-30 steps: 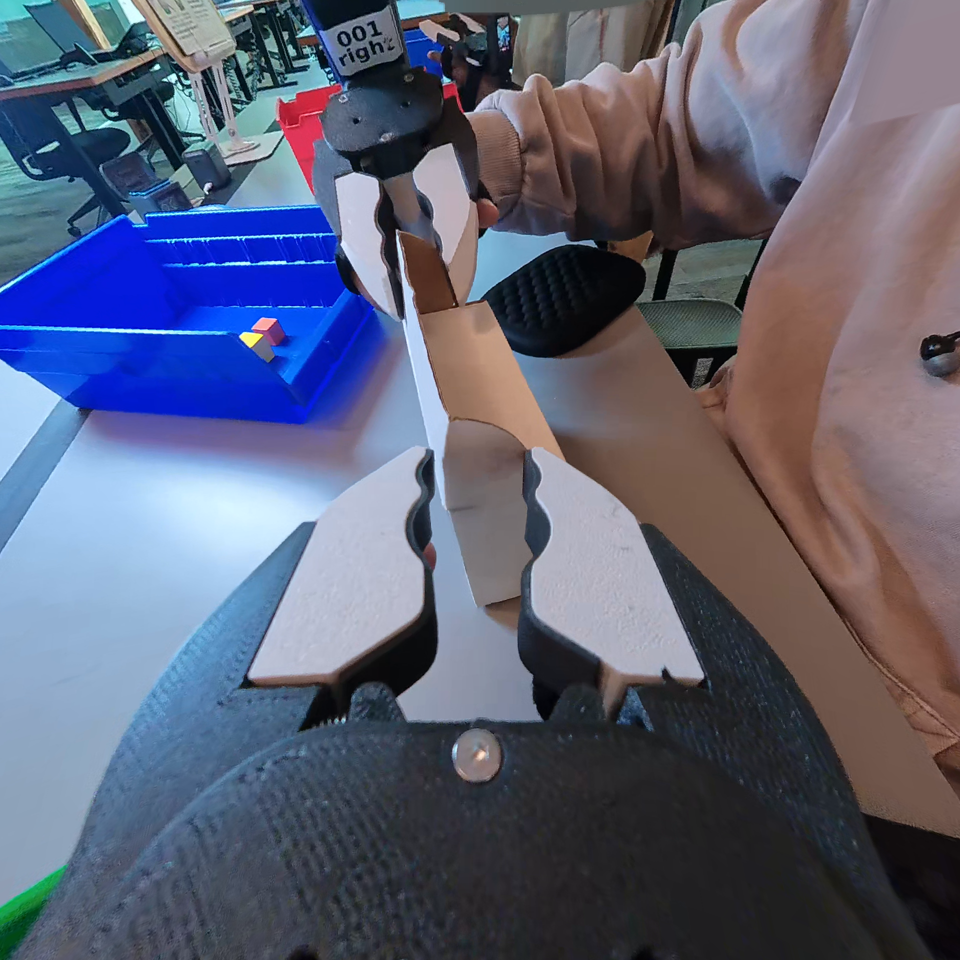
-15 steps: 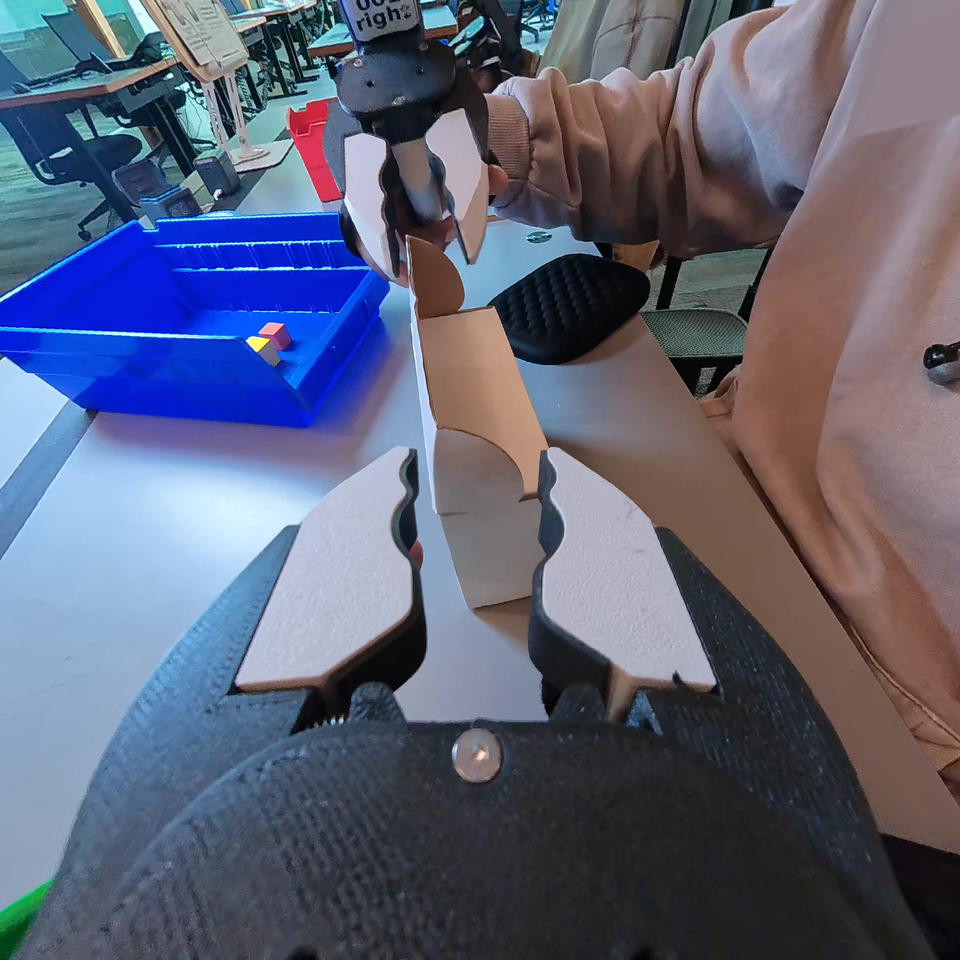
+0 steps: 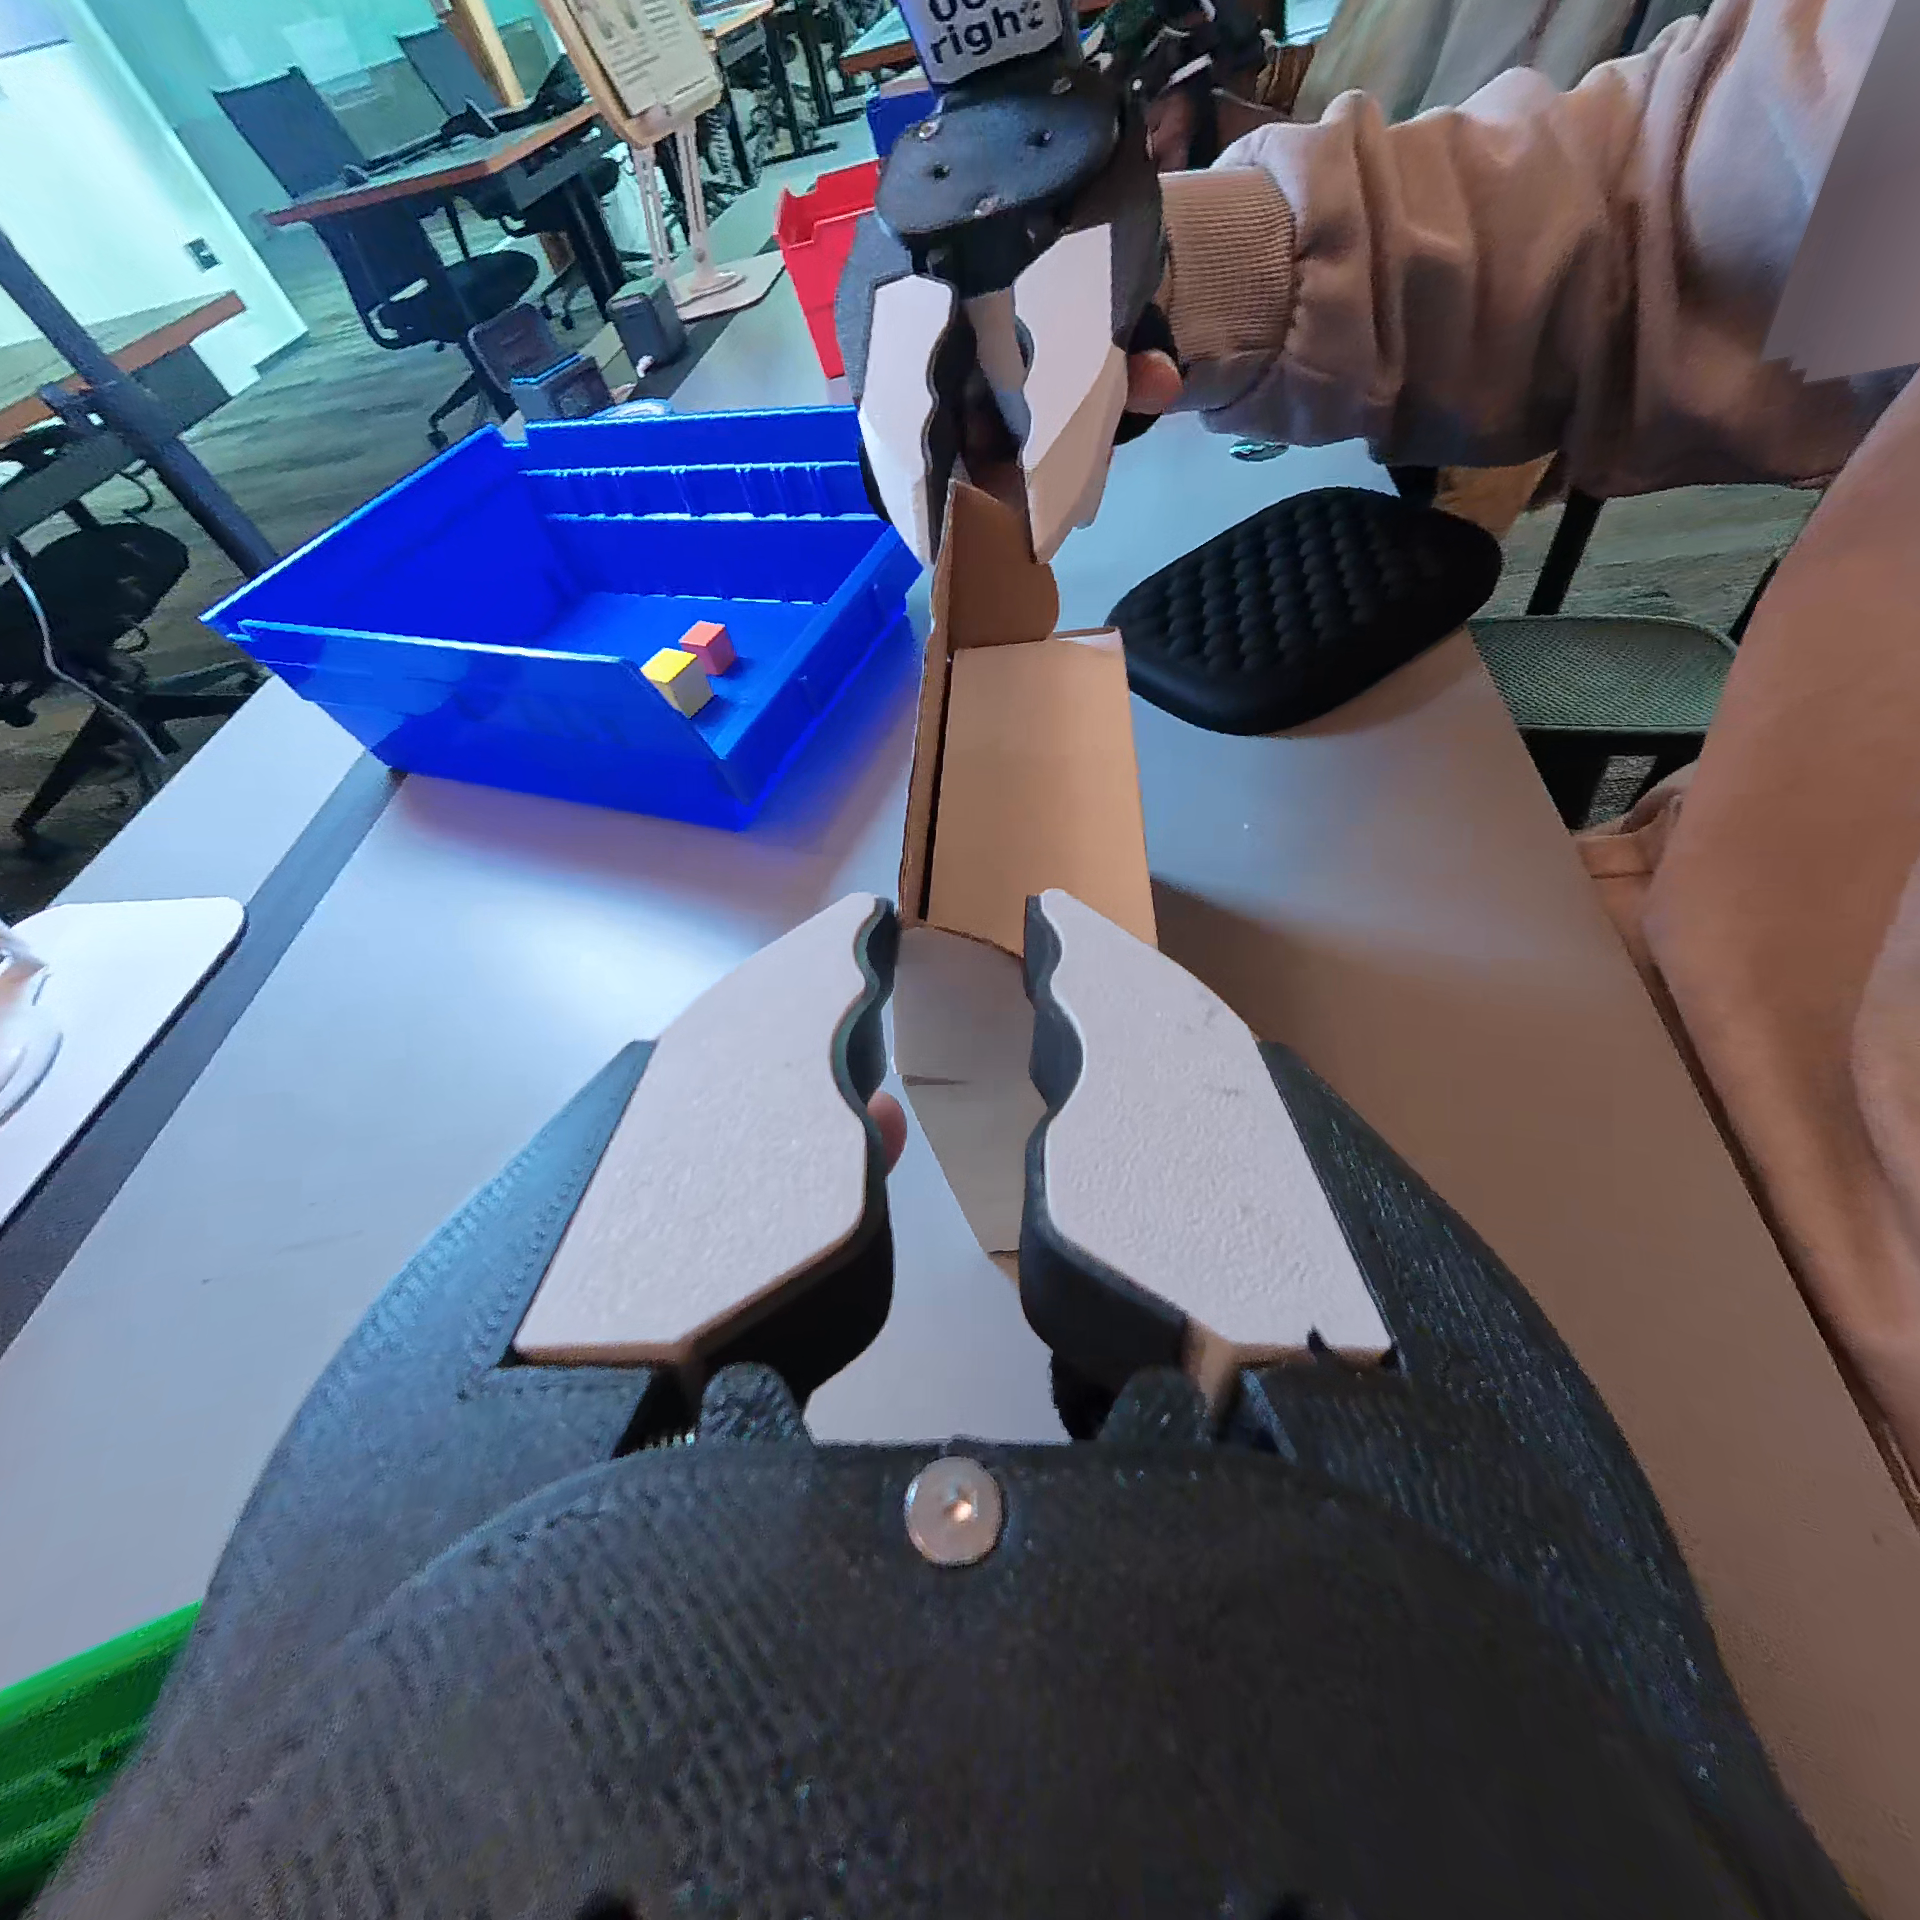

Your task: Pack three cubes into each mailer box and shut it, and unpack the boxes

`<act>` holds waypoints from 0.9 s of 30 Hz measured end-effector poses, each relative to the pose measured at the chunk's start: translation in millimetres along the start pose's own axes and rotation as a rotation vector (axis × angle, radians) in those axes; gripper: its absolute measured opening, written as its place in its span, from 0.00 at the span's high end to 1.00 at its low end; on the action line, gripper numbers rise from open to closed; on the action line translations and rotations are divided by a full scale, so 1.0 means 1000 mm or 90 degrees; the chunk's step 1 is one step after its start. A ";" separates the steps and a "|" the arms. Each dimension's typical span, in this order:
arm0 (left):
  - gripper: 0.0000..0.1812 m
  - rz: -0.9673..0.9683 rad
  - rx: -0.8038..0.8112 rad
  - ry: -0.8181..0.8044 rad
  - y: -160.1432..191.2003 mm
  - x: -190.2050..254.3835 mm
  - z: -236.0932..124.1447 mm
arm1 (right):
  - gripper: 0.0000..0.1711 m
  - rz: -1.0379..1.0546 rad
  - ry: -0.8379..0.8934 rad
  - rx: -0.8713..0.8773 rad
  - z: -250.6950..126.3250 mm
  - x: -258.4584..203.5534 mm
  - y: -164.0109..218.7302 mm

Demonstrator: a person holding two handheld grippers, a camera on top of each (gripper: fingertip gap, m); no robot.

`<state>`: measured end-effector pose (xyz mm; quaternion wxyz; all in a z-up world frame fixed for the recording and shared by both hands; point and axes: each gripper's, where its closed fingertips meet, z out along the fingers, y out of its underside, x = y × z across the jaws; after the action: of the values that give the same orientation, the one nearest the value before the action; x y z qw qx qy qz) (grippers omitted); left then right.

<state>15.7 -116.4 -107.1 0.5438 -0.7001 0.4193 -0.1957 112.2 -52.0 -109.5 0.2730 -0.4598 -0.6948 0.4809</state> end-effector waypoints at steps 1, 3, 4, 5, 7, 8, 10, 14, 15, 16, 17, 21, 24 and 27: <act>0.87 -0.003 0.000 -0.006 0.000 0.000 0.000 | 0.86 -0.002 0.003 -0.002 0.000 0.000 0.001; 0.87 -0.013 0.004 -0.008 0.000 0.000 0.000 | 0.86 -0.007 0.005 -0.007 0.000 -0.001 0.001; 0.87 -0.015 0.009 -0.008 0.000 0.000 0.000 | 0.86 -0.014 0.008 -0.012 0.000 -0.001 0.001; 0.87 -0.014 0.015 -0.008 0.000 0.000 0.000 | 0.86 -0.026 0.009 -0.018 0.000 -0.001 0.002; 0.88 -0.008 0.024 -0.014 0.000 0.001 0.000 | 0.86 -0.050 0.009 -0.030 0.000 -0.003 0.003; 0.88 -0.002 0.025 -0.019 0.000 0.001 0.000 | 0.86 -0.059 0.007 -0.035 -0.001 -0.003 0.004; 0.88 0.005 0.023 -0.027 -0.001 0.003 0.001 | 0.86 -0.063 -0.003 -0.047 -0.002 -0.004 0.004; 0.88 -0.020 0.009 -0.027 -0.001 0.003 0.003 | 0.86 -0.046 -0.003 -0.076 -0.003 0.000 0.004; 0.88 -0.031 0.011 -0.026 -0.002 0.002 0.003 | 0.86 -0.044 -0.002 -0.079 -0.002 0.000 0.004; 0.89 -0.051 0.014 -0.025 -0.002 0.001 0.003 | 0.86 -0.039 -0.001 -0.081 -0.002 -0.001 0.004; 0.89 -0.071 0.017 -0.017 -0.003 0.001 0.002 | 0.86 -0.030 -0.003 -0.081 -0.002 -0.001 0.004; 0.89 -0.094 0.029 0.020 -0.004 -0.001 0.002 | 0.86 0.007 -0.014 -0.073 -0.002 -0.001 0.003; 0.89 -0.096 0.055 0.080 -0.005 0.005 0.000 | 0.86 0.025 -0.034 -0.067 -0.002 -0.002 0.002; 0.84 -0.043 0.068 0.100 0.000 0.006 -0.006 | 0.85 -0.004 -0.043 -0.062 0.000 -0.006 0.002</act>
<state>15.3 -124.6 -106.1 0.5386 -0.6666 0.4257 -0.2904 115.7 -57.1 -110.8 0.2285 -0.4538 -0.7275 0.4610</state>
